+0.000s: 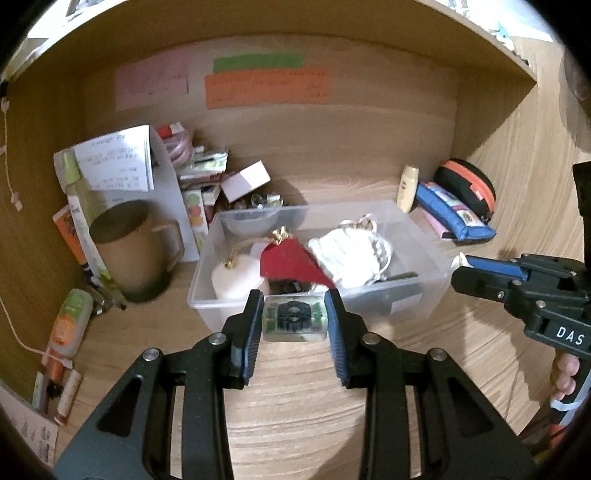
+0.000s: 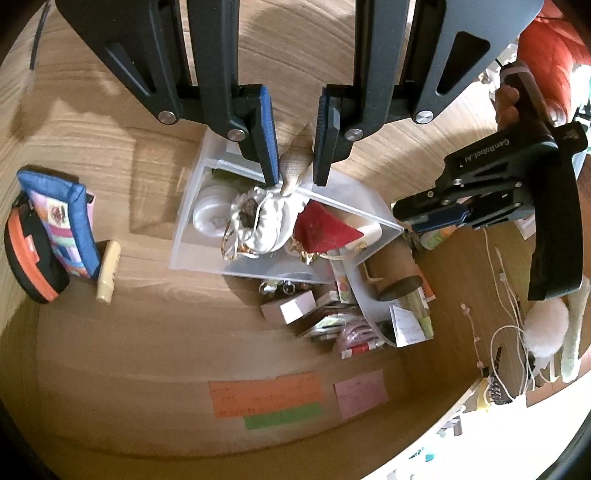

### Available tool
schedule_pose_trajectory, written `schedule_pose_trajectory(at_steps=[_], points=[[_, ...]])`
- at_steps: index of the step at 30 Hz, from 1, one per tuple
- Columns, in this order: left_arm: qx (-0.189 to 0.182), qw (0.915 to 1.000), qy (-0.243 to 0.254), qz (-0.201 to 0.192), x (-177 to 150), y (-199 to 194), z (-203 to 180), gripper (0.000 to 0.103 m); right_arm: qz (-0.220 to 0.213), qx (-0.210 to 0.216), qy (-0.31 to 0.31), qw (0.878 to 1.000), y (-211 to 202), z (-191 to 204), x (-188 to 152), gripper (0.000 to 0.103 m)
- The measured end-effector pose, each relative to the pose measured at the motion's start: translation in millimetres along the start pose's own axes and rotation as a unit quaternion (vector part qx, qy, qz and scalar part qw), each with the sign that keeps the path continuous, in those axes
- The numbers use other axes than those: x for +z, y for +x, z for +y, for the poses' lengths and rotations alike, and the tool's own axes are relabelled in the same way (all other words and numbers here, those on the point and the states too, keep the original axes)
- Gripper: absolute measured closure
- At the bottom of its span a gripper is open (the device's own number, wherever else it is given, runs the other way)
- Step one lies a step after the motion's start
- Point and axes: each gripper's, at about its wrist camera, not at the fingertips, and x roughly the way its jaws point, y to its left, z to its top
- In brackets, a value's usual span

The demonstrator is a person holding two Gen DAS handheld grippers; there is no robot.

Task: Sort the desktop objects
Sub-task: 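Lift and carry the green badge and seashell over the clear box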

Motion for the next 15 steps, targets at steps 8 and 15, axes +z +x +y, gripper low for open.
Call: schedule_pose_trajectory(at_steps=[8, 15], points=[[-0.011, 0.9999, -0.003, -0.009, 17.7, 3.5, -0.1, 0.070, -0.011, -0.016, -0.010, 1.000, -0.8, -2.1, 17.7, 0.086], [-0.012, 0.9998, 0.002, -0.017, 32.8, 8.0, -2.0, 0.070, -0.012, -0.024, -0.029, 0.999, 10.9, -0.4, 36.1, 0.086]])
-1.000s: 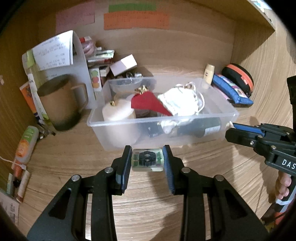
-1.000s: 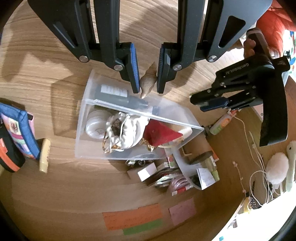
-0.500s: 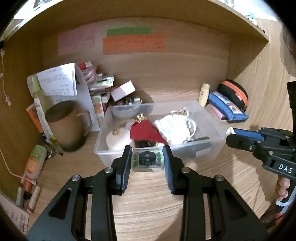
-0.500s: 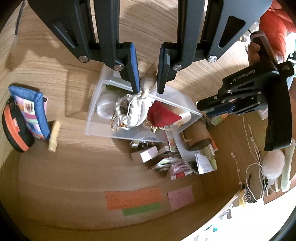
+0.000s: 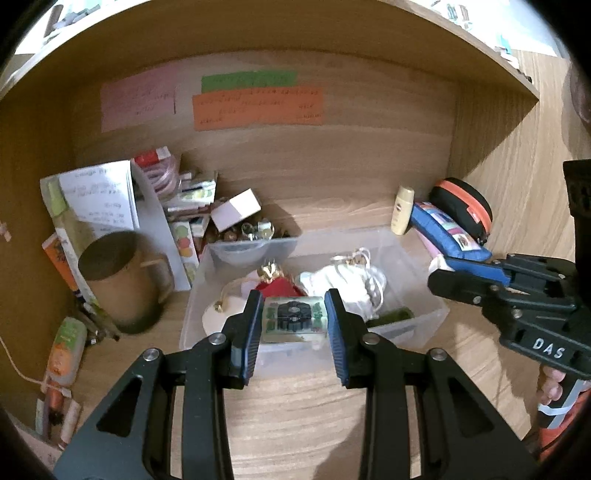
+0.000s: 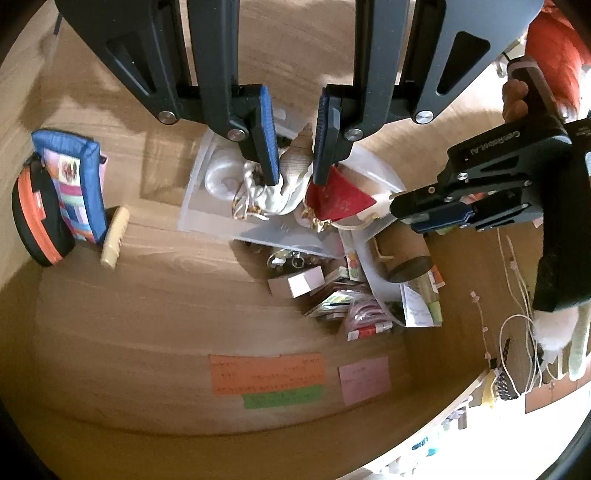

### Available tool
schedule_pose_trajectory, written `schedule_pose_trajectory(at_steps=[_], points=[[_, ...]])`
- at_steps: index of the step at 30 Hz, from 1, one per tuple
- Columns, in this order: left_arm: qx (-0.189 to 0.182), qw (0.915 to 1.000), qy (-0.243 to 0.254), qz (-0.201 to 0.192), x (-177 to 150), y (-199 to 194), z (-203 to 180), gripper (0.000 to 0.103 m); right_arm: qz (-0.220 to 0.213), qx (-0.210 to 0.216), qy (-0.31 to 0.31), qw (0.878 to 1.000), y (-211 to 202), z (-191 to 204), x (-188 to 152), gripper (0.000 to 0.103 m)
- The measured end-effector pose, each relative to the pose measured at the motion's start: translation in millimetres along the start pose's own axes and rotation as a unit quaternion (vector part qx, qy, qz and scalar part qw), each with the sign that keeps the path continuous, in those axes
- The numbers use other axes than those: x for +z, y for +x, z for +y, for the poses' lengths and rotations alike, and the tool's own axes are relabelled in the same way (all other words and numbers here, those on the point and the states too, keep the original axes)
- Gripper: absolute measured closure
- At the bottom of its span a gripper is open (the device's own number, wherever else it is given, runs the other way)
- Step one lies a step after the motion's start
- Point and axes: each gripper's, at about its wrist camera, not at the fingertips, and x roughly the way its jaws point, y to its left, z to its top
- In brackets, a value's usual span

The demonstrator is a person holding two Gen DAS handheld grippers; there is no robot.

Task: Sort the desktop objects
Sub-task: 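Lift and carry the green badge and seashell over the clear box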

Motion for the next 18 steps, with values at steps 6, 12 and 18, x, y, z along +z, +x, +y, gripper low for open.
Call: schedule_pose_trajectory(at_steps=[6, 12, 18], points=[[-0.008, 0.9999, -0.007, 0.000, 13.8, 8.1, 4.6, 0.070, -0.003, -0.005, -0.007, 1.000, 9.8, -2.5, 15.7, 0.086], [-0.008, 0.9999, -0.002, 0.011, 18.9, 24.5, 4.2, 0.070, -0.001, -0.011, -0.008, 1.000, 24.2, -9.2, 24.5, 0.086], [-0.015, 0.9996, -0.002, 0.025, 20.6, 45.7, 4.0, 0.070, 0.011, -0.008, 0.005, 1.000, 43.3, -18.6, 25.5, 0.086]])
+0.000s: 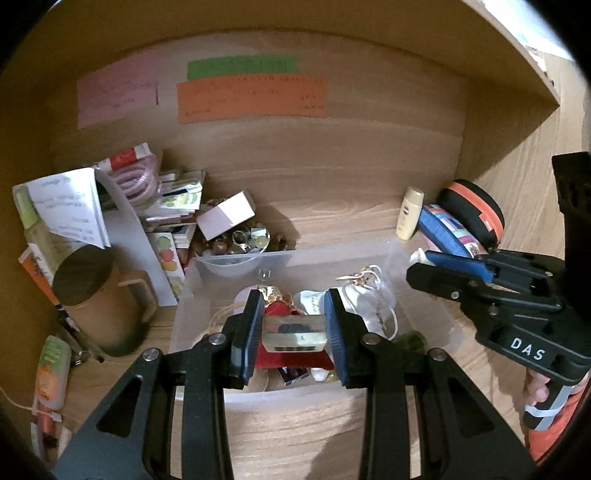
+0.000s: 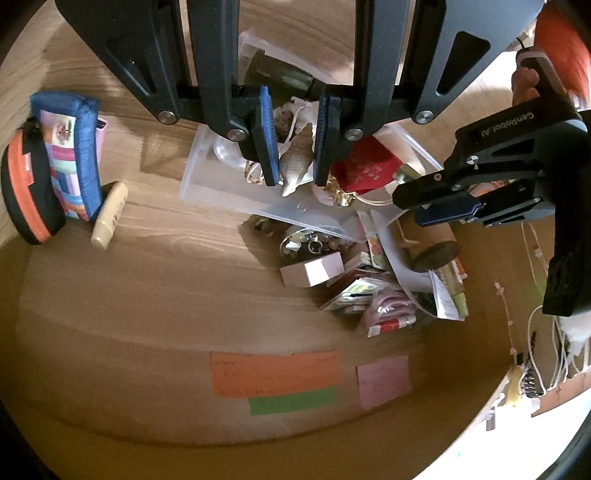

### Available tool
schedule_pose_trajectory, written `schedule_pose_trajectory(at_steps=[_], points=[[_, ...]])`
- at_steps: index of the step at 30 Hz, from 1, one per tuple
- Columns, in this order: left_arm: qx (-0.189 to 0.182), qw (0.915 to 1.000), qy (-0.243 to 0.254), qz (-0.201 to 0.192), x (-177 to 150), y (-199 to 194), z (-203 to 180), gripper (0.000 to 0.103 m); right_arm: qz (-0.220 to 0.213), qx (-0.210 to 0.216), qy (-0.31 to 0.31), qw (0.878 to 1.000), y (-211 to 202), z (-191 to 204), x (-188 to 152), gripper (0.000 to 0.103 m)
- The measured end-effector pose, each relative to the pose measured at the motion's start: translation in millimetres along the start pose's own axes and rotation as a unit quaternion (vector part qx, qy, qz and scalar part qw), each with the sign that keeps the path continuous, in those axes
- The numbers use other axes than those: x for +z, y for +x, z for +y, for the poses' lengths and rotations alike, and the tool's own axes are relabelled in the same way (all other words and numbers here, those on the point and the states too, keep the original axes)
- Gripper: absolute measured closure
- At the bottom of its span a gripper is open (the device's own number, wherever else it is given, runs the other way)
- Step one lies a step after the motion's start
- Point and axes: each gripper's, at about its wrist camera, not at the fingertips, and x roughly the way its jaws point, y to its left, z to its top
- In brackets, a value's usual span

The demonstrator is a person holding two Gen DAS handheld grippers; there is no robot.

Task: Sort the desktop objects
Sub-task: 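Lift and carry the green badge and seashell over the clear box, then open the left tool to drop the badge in the box while the right tool releases the seashell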

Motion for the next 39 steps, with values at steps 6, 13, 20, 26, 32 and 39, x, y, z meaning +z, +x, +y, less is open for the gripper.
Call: schedule_pose_trajectory(at_steps=[6, 13, 20, 26, 32, 39], points=[[-0.006, 0.9999, 0.002, 0.015, 1.8, 23.1, -0.6, 0.070, 0.020, -0.004, 0.014, 1.000, 22.3, -13.9, -3.1, 0.086], [-0.018, 0.9990, 0.006, 0.039, 0.2, 55.6, -4.5, 0.070, 0.046, -0.002, 0.029, 0.999, 41.6, -28.0, -11.8, 0.086], [-0.028, 0.9983, 0.010, 0.050, -0.6, 74.5, -8.3, 0.070, 0.059, -0.018, 0.018, 0.998, 46.5, -27.4, -17.3, 0.086], [-0.037, 0.9978, 0.011, 0.053, -3.5, 81.6, -9.0, 0.069, 0.066, -0.035, 0.011, 0.997, 50.8, -24.3, -19.3, 0.086], [-0.038, 0.9979, 0.012, 0.051, -6.6, 83.8, -7.6, 0.068, 0.065, -0.040, 0.009, 0.997, 50.9, -23.2, -19.6, 0.086], [-0.041, 0.9979, 0.004, 0.050, -7.0, 82.5, -3.3, 0.065, 0.059, -0.039, 0.007, 0.997, 49.7, -21.4, -20.5, 0.086]])
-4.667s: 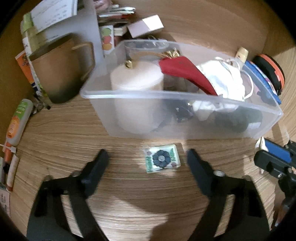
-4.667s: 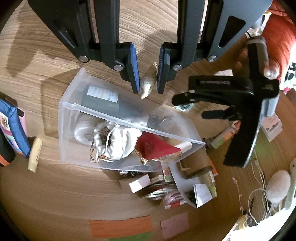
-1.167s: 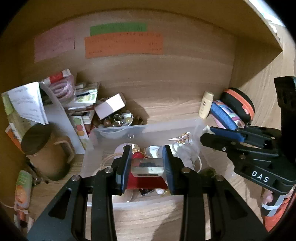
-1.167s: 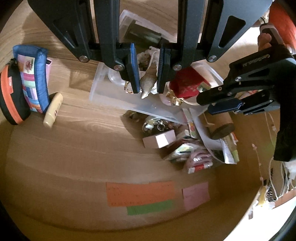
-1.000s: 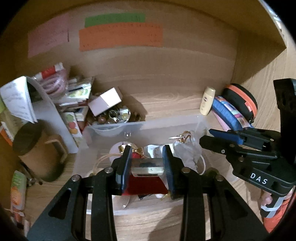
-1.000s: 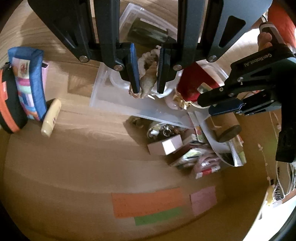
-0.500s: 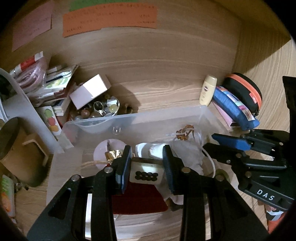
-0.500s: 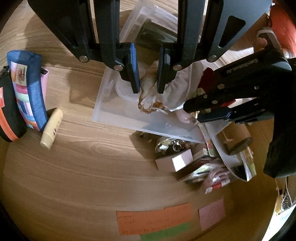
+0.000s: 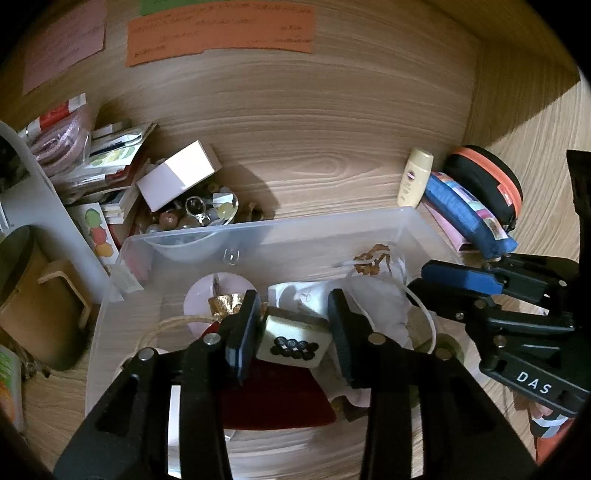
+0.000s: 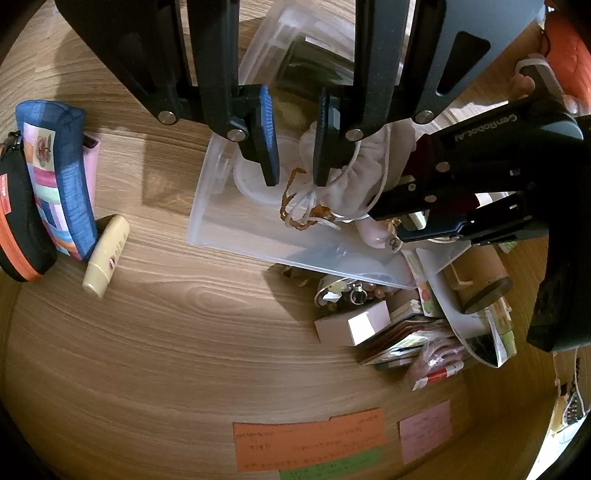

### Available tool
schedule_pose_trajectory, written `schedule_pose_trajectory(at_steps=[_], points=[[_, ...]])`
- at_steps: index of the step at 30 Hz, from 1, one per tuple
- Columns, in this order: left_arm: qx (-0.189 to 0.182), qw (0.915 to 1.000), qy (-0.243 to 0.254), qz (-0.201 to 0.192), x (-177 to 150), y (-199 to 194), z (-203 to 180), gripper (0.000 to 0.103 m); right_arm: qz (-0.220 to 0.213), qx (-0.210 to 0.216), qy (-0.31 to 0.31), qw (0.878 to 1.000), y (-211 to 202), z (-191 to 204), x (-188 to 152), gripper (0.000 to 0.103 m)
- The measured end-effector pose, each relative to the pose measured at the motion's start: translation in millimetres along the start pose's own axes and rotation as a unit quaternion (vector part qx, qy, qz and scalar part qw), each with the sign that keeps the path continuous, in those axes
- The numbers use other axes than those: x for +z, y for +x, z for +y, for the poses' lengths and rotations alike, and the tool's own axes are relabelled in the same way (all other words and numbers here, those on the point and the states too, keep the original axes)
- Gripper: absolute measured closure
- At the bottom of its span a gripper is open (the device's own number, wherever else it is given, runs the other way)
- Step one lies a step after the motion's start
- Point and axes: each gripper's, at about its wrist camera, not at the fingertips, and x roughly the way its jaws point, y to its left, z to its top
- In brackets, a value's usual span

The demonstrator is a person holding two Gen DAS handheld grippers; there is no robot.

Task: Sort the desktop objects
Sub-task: 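Open the left tool to drop the badge in the box while the right tool releases the seashell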

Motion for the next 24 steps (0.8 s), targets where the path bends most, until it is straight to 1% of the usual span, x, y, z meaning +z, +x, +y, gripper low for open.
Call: schedule_pose_trajectory(at_steps=[2, 4, 5, 6, 9, 11, 13, 16, 19, 22, 24], points=[[-0.003, 1.0000, -0.004, -0.002, 0.1, -1.0, 1.5, 0.064, -0.006, 0.003, 0.001, 1.000, -2.4, 0.0, 0.6, 0.086], [-0.003, 1.0000, -0.007, -0.004, 0.3, -2.1, 3.1, 0.060, -0.010, 0.004, 0.002, 1.000, -4.5, -0.5, 1.1, 0.085], [0.000, 0.9999, -0.009, -0.006, 0.4, -3.0, 4.2, 0.056, -0.012, 0.003, 0.002, 1.000, -4.9, -0.7, 1.3, 0.083], [0.001, 0.9999, -0.010, -0.009, 0.7, -4.2, 5.2, 0.051, -0.013, 0.003, 0.003, 1.000, -5.7, -1.1, 1.4, 0.081], [0.003, 0.9997, -0.016, -0.017, 1.8, -9.2, 8.4, 0.043, -0.022, 0.004, 0.009, 1.000, -8.7, -3.1, 2.6, 0.072], [0.007, 0.9995, -0.021, -0.023, 3.2, -13.0, 10.3, 0.039, -0.029, 0.003, 0.014, 0.999, -11.1, -5.0, 3.4, 0.066], [0.014, 0.9992, -0.023, -0.028, 4.9, -17.1, 11.5, 0.038, -0.034, 0.002, 0.020, 0.999, -12.8, -7.4, 4.0, 0.062], [0.026, 0.9988, -0.023, -0.034, 5.9, -24.6, 11.9, 0.032, -0.041, 0.003, 0.025, 0.999, -14.6, -9.9, 5.3, 0.059], [0.032, 0.9986, -0.021, -0.035, 4.6, -34.2, 11.3, 0.030, -0.043, 0.000, 0.020, 0.999, -15.1, -7.7, 6.4, 0.056], [0.044, 0.9980, -0.018, -0.043, 1.9, -47.2, 11.0, 0.027, -0.042, -0.001, 0.022, 0.999, -17.2, -6.7, 7.2, 0.055], [0.052, 0.9972, -0.016, -0.051, 0.6, -55.6, 10.8, 0.016, -0.042, -0.005, 0.023, 0.999, -21.8, -4.7, 8.5, 0.055]])
